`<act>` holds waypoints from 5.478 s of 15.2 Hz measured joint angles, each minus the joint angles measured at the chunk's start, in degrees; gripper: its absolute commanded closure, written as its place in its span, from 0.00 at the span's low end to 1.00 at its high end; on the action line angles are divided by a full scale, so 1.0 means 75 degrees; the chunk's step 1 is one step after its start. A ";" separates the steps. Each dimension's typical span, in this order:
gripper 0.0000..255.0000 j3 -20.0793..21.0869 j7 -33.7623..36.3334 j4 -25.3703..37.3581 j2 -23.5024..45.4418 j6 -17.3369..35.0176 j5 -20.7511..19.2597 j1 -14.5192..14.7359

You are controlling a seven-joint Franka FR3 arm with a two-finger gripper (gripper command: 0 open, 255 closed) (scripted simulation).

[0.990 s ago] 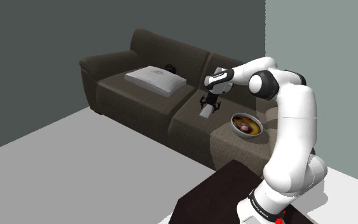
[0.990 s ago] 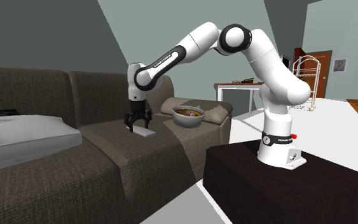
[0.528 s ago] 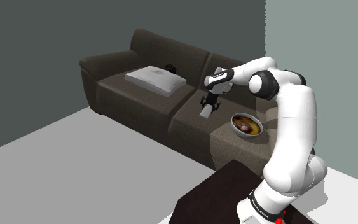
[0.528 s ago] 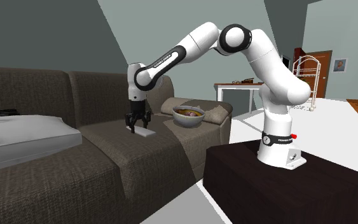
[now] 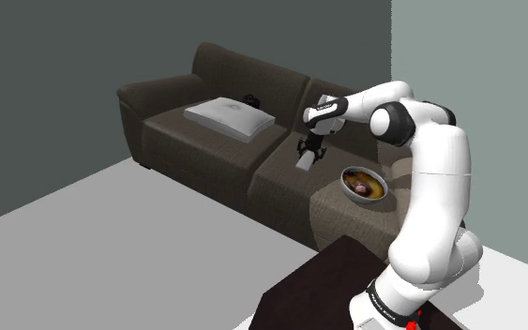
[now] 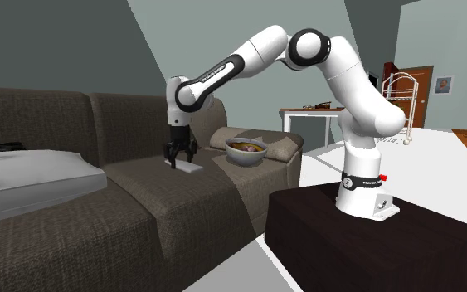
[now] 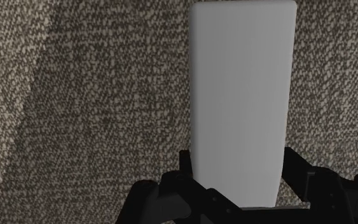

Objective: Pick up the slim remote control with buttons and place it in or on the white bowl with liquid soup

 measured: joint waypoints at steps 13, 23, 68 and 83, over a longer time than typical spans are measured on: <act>1.00 -0.0066 0.0083 0.0575 -0.0520 -0.1086 -0.0122 0.0036; 1.00 -0.0103 0.0123 0.1176 -0.0823 -0.1984 -0.0192 0.0038; 1.00 -0.1405 -0.1770 -0.5677 -0.5551 0.0320 -0.1472 -0.1044; 0.00 -0.1331 -0.1703 -0.5150 -0.5914 -0.0567 -0.1554 -0.1049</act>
